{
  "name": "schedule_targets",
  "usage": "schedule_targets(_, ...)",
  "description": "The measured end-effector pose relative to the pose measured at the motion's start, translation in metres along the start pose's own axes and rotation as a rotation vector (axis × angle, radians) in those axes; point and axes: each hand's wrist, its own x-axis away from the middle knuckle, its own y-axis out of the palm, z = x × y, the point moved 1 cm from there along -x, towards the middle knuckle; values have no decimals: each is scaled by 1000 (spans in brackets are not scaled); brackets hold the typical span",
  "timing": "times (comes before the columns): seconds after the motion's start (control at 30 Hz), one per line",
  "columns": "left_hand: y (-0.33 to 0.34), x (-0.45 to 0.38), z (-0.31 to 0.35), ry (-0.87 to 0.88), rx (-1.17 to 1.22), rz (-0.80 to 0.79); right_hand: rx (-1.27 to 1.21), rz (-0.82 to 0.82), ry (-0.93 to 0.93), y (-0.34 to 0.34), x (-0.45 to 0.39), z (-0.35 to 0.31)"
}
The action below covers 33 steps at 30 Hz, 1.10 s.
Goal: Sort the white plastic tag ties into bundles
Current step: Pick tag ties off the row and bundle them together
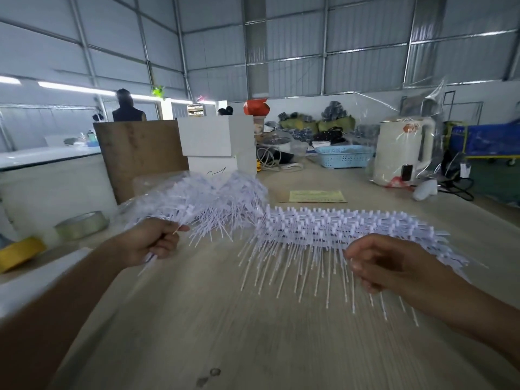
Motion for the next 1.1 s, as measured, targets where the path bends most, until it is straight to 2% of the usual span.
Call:
schedule_targets(0.1, 31, -18, -1, 18, -34, 21, 218, 32, -51, -1, 0, 5)
schedule_targets(0.2, 50, -32, -3, 32, -93, 45, 306, 29, -109, 3, 1, 8)
schedule_targets(0.37, 47, -35, 4, 140, -292, 72, 485, -4, -188, 6, 2, 7)
schedule_targets(0.5, 24, -34, 11, 296, -307, 330, 580, 13, -242, 8, 1, 5)
schedule_targets(0.63, 28, -31, 0, 423, -494, 341, 630, -17, -290, 13, 2, 5)
schedule_targets(0.7, 27, -32, 4, 495, -471, 379, 645, -30, -282, 16, 2, 10)
schedule_targets(0.77, 20, -34, 7, 494, -468, 427, 695, -61, -276, 20, -2, 13)
schedule_targets(0.83, 15, -39, 0, 471, -555, 465, 826, -133, -282, 30, -13, 14)
schedule_targets(0.9, 12, -48, -11, 450, -545, 478, 957, -210, -325, 49, -34, 11)
schedule_targets(0.97, 14, -55, -20, 443, -573, 489, 991, -247, -382, 73, -64, 3)
schedule_targets(1.1, 14, -57, -23, 465, -589, 467, 1127, -161, -518, 131, -142, -13)
